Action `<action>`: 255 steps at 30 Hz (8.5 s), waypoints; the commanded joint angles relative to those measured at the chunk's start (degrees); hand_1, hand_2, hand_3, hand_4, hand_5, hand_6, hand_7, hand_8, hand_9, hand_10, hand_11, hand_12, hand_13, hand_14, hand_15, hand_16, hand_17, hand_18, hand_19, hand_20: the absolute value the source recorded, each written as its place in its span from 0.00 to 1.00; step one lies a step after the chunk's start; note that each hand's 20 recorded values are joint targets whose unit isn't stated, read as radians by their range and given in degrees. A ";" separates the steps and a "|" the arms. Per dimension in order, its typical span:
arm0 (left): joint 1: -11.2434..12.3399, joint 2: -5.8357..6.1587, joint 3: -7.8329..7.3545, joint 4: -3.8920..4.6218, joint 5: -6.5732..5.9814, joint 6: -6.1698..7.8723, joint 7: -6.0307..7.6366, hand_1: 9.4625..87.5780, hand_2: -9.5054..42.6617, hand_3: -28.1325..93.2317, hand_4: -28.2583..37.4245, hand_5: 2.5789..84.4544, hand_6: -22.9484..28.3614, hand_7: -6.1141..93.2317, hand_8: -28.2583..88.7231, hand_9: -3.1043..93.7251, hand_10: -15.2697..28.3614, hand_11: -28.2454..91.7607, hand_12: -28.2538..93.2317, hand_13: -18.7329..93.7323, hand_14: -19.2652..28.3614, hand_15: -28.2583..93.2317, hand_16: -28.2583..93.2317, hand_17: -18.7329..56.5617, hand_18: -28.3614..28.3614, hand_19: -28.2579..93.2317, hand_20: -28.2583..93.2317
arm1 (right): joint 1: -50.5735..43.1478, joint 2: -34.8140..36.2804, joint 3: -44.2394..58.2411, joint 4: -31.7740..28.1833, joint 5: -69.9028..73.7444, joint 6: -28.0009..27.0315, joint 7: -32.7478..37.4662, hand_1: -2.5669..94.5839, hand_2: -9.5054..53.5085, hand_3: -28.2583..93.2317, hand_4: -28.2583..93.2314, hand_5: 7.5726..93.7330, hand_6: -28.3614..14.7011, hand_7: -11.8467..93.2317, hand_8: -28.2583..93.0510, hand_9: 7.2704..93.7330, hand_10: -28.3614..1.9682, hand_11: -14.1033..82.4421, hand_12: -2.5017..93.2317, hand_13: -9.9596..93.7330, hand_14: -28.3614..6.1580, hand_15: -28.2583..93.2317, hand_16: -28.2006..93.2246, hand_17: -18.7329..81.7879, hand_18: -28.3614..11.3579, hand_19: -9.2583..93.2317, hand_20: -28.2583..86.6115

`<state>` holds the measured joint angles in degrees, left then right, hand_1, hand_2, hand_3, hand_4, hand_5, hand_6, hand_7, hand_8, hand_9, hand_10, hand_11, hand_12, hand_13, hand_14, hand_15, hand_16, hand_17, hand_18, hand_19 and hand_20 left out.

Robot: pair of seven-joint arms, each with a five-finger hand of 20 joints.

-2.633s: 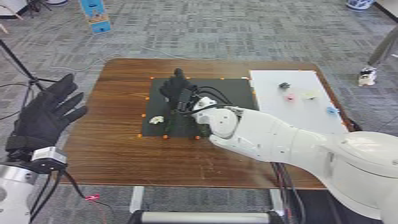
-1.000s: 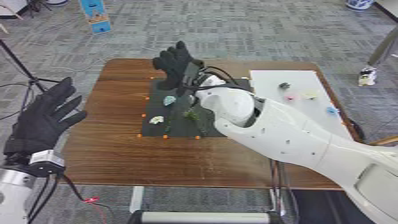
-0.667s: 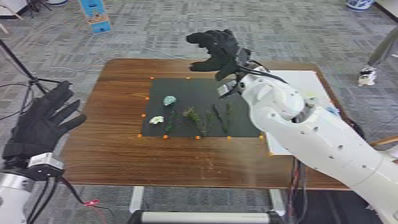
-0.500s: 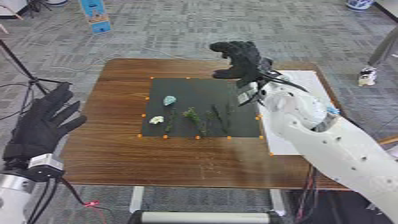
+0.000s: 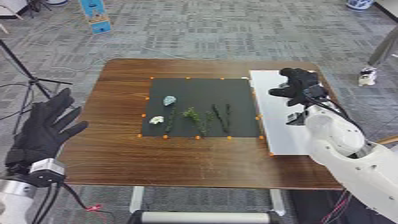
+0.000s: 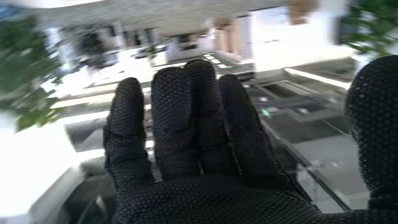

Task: Arrange flowers

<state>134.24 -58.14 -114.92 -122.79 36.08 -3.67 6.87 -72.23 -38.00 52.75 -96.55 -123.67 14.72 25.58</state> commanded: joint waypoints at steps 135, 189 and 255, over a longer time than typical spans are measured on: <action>2.47 1.69 -2.68 -2.27 0.25 1.93 1.79 0.27 0.01 0.65 0.00 0.24 0.48 0.21 0.17 0.20 0.54 0.31 0.39 0.28 0.67 0.30 0.27 0.08 0.88 0.53 0.28 | 48.58 -28.30 -61.89 26.44 -8.78 13.10 -11.57 0.54 0.00 0.89 0.00 0.70 0.76 0.59 0.20 0.71 0.68 0.51 0.65 0.65 0.63 0.82 0.65 0.44 0.29 0.80 0.68; 0.17 3.24 -2.20 -1.73 0.31 1.03 1.50 0.27 0.01 0.65 0.00 0.24 0.48 0.21 0.17 0.20 0.54 0.31 0.38 0.28 0.68 0.30 0.27 0.08 0.87 0.53 0.28 | 46.34 -27.77 -57.64 26.32 -12.67 0.93 -15.40 0.42 0.00 0.88 0.00 0.62 0.78 0.48 0.18 0.59 0.65 0.62 0.51 0.58 0.59 0.85 0.58 0.40 0.30 0.77 0.69; 1.22 1.34 -2.68 -2.25 2.60 1.57 0.98 0.28 0.00 0.64 0.00 0.24 0.48 0.21 0.17 0.20 0.54 0.31 0.38 0.28 0.68 0.30 0.27 0.08 0.86 0.53 0.29 | 19.68 1.25 -25.06 21.81 -12.00 7.47 -1.61 0.39 0.00 0.89 0.00 0.58 0.75 0.46 0.08 0.53 0.61 0.68 0.42 0.55 0.55 0.86 0.57 0.39 0.29 0.77 0.68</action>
<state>135.18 -56.95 -117.58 -124.84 39.06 -2.36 7.91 -53.51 -35.22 27.99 -74.53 -135.49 24.16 24.58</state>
